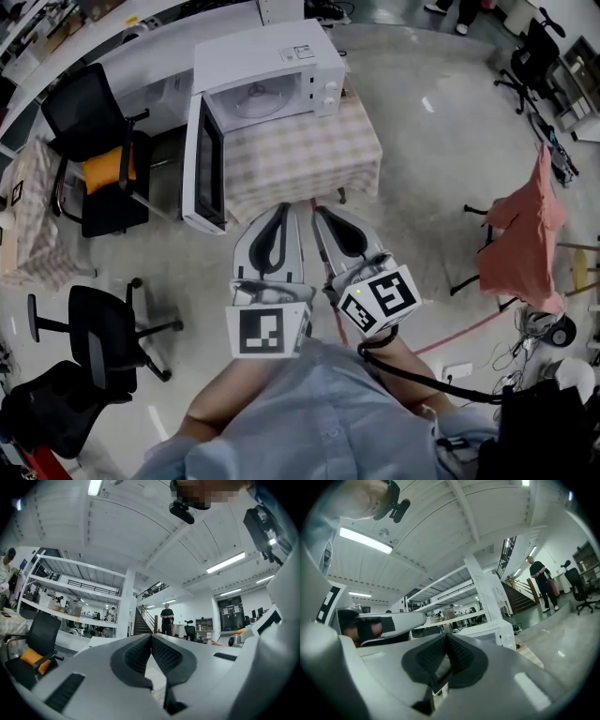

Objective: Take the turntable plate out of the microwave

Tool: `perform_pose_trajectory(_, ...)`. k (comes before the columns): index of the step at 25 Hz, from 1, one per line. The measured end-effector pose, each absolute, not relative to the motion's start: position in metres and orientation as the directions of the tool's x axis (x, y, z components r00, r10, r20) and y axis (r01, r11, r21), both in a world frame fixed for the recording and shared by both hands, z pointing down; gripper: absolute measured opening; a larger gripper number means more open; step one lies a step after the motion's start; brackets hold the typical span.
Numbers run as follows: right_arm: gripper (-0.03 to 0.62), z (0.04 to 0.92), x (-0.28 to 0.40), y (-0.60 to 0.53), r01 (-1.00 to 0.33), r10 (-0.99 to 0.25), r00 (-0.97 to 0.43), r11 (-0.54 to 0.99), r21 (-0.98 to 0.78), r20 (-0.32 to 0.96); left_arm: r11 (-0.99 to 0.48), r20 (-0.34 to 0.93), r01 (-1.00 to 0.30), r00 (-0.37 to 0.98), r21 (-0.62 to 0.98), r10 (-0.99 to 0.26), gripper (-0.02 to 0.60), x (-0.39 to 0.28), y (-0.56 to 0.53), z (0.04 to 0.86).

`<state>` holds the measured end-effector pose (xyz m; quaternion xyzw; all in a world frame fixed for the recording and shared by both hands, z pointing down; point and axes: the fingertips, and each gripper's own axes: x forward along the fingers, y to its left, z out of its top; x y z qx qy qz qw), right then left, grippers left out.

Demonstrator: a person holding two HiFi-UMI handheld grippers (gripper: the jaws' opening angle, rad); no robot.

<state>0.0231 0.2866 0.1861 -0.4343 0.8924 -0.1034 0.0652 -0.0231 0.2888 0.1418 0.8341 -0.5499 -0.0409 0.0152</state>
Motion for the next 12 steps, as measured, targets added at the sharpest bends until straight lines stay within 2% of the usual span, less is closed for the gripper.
perform_pose_trajectory(12,-0.002,0.183,-0.024,0.214,-0.757,-0.778,-0.628,0.616,-0.218,-0.016,-0.382,-0.069,-0.918,0.377,0.107,-0.924,0.008,-0.068,0.22,0.145)
